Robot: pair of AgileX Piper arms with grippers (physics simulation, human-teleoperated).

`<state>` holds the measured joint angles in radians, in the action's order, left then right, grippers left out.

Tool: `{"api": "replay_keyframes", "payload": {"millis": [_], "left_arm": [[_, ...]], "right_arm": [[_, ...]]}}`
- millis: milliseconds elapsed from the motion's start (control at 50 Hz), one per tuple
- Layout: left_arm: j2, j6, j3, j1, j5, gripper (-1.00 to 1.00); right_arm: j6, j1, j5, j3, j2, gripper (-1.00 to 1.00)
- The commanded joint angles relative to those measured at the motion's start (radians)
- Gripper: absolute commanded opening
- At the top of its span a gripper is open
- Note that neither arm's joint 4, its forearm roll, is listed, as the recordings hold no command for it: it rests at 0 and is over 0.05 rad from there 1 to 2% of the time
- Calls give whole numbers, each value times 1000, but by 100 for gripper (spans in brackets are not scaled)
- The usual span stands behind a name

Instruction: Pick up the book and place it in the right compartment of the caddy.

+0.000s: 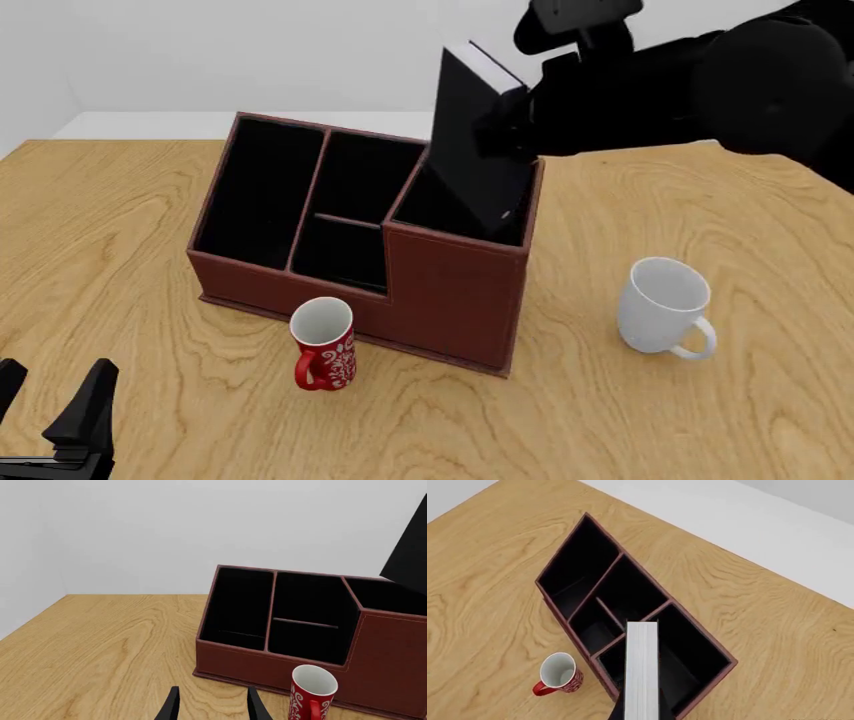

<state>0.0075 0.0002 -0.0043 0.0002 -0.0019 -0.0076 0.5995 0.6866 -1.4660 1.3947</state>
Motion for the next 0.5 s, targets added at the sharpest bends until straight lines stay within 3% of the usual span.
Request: {"api": "replay_keyframes", "payload": {"millis": [20, 500], "left_arm": [[0, 0, 0, 0, 0, 100], [-2, 0, 2, 2, -1, 100]], "right_arm": [[17, -30, -34, 0, 20, -100], [15, -74, -102, 20, 92, -100]]}}
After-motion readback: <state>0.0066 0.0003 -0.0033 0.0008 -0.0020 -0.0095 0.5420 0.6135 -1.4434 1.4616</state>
